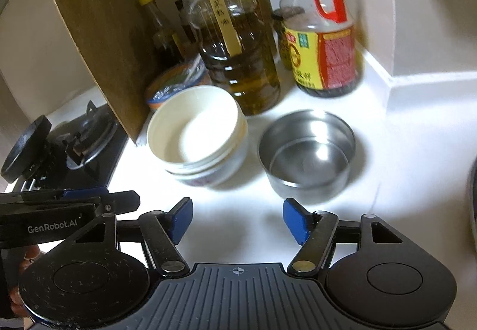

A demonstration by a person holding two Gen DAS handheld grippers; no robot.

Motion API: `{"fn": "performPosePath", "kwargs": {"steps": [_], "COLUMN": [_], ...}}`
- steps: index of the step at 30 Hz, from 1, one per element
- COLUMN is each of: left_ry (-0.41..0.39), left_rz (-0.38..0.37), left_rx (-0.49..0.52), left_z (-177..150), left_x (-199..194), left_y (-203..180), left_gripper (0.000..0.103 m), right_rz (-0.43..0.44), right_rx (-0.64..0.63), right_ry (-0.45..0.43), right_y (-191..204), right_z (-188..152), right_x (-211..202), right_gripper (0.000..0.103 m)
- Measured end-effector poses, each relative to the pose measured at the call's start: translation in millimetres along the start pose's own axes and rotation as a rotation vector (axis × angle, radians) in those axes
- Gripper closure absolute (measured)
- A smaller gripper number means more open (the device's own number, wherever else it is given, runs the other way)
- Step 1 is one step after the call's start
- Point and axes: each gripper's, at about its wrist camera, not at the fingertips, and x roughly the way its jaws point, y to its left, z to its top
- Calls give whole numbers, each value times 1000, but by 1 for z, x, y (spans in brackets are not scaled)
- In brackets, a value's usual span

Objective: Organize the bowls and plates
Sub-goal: 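Lower the cream bowls into the white flower bowl and open the right tool, then move the right tool to the small steel bowl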

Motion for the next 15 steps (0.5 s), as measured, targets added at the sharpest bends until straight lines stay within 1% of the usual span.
{"fn": "performPosePath", "kwargs": {"steps": [6, 15], "left_ry": [35, 49], "left_rz": [-2, -9], "left_rx": [7, 32], "left_z": [-12, -17], "left_x": [1, 1], "left_y": [-5, -14], "left_gripper": [51, 51], "right_rz": [-35, -81], "right_rx": [31, 74], "right_ry": [24, 38], "right_y": [-8, -19], "right_z": [-15, -28], "right_x": [-5, -14], "right_gripper": [33, 32]}}
